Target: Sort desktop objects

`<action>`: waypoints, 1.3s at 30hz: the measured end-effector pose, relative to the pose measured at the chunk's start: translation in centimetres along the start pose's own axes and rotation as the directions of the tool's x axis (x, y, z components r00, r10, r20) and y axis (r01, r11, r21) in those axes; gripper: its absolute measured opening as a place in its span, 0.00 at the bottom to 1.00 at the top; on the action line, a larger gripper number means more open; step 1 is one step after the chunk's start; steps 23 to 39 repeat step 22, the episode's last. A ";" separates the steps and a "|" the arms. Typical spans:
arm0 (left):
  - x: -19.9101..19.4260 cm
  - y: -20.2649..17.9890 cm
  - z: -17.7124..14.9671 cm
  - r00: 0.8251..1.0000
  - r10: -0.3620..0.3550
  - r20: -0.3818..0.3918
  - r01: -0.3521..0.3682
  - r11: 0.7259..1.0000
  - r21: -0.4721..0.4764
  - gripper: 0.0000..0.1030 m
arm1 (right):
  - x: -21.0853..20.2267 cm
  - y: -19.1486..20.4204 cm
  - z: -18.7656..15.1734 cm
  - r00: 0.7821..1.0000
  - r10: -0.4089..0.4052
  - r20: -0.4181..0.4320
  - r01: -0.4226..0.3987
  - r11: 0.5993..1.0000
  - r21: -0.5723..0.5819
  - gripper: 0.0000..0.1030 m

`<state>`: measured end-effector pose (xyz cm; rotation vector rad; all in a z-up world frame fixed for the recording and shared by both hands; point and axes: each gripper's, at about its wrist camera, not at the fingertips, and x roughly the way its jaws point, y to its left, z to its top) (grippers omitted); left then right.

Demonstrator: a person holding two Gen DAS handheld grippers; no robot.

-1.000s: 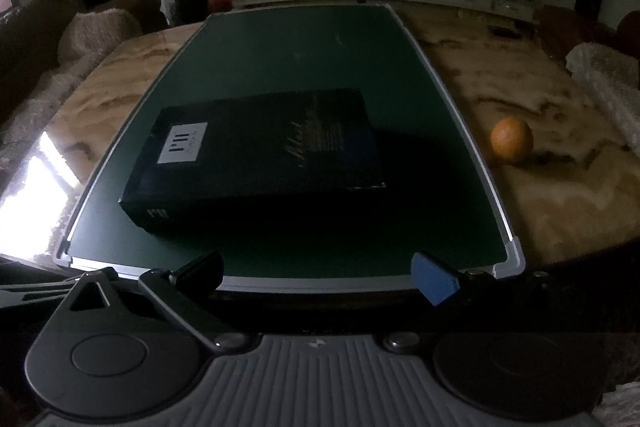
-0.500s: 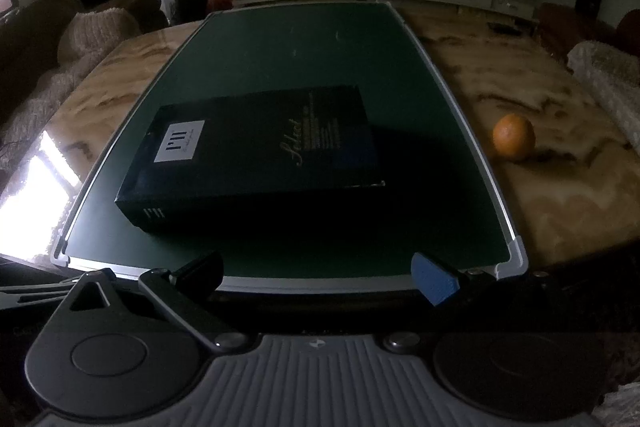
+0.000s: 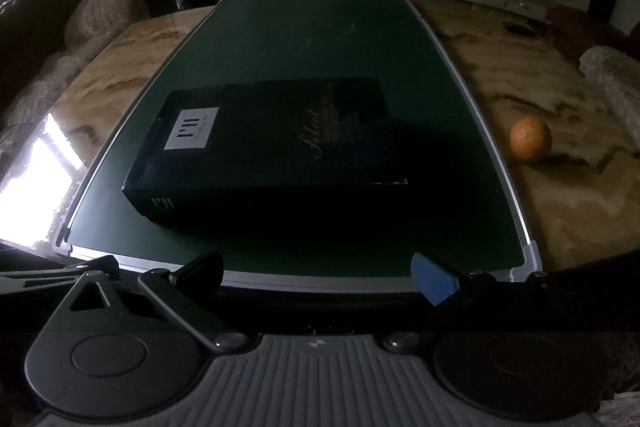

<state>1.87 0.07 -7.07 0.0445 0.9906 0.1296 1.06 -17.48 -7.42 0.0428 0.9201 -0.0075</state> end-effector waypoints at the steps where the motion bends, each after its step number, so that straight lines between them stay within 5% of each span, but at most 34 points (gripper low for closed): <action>1: 0.0 0.0 0.0 1.000 -0.002 0.001 0.002 1.000 0.000 1.00 | 0.0 0.0 0.0 1.000 -0.002 0.001 0.002 1.000 0.001 1.00; 39: -0.3 -0.2 -0.1 1.000 -0.003 0.013 0.003 1.000 0.004 1.00 | 0.1 -0.5 0.0 1.000 -0.001 0.006 0.000 1.000 0.013 1.00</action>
